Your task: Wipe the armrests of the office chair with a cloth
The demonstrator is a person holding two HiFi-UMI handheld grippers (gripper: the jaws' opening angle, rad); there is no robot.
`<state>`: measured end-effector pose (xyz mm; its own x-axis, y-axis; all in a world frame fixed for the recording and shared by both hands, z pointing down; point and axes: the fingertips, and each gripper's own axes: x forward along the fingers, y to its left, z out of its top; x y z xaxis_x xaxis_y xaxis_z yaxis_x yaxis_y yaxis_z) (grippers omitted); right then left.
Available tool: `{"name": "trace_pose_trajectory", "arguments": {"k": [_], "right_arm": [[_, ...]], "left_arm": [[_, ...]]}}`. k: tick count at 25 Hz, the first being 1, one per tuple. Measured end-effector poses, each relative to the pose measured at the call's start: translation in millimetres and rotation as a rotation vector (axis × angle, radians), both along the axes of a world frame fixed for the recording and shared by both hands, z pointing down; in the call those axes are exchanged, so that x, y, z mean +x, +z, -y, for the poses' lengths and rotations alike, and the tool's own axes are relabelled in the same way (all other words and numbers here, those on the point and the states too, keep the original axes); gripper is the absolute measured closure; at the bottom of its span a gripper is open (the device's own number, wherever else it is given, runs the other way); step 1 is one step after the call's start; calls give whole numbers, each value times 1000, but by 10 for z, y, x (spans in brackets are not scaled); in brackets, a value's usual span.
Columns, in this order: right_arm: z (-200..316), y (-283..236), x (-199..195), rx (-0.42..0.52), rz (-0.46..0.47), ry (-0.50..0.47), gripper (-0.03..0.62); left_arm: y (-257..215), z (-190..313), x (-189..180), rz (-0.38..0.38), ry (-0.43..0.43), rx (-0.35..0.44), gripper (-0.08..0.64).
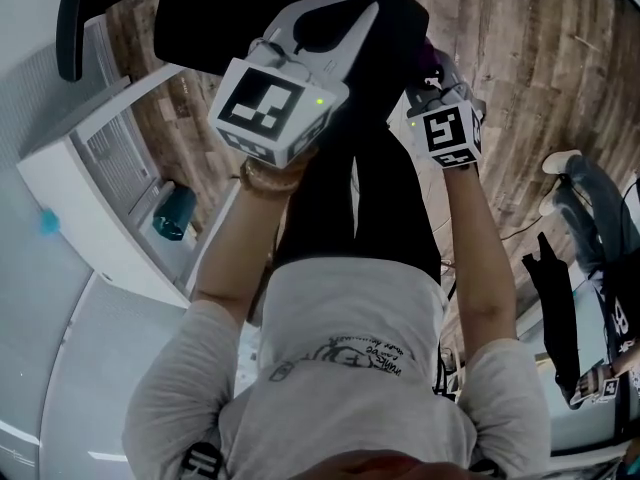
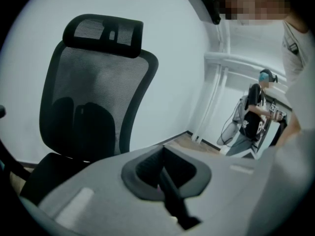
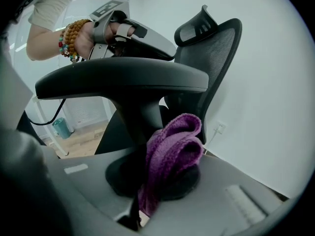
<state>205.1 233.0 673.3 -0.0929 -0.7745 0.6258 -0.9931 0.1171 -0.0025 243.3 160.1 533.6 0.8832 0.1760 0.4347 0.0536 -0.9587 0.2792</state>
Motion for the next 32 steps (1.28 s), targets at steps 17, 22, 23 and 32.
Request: {"name": "trace_pose_trajectory", "arguments": {"k": [17,22,23,32], "right_arm": [[150,-527,77,82,37,31,566],[100,-611,18,61,57,35,566],[74,-632,7,59,61,43,566],[-149,-894,144,17,27,104,566]], "left_arm": [[3,-133,27,49,54,42,558],[-56,-184,-57,62,64,21,558],[-75,-189,-74,62,65,19,558],[-257,-202,-183,61,75,25,558]]}}
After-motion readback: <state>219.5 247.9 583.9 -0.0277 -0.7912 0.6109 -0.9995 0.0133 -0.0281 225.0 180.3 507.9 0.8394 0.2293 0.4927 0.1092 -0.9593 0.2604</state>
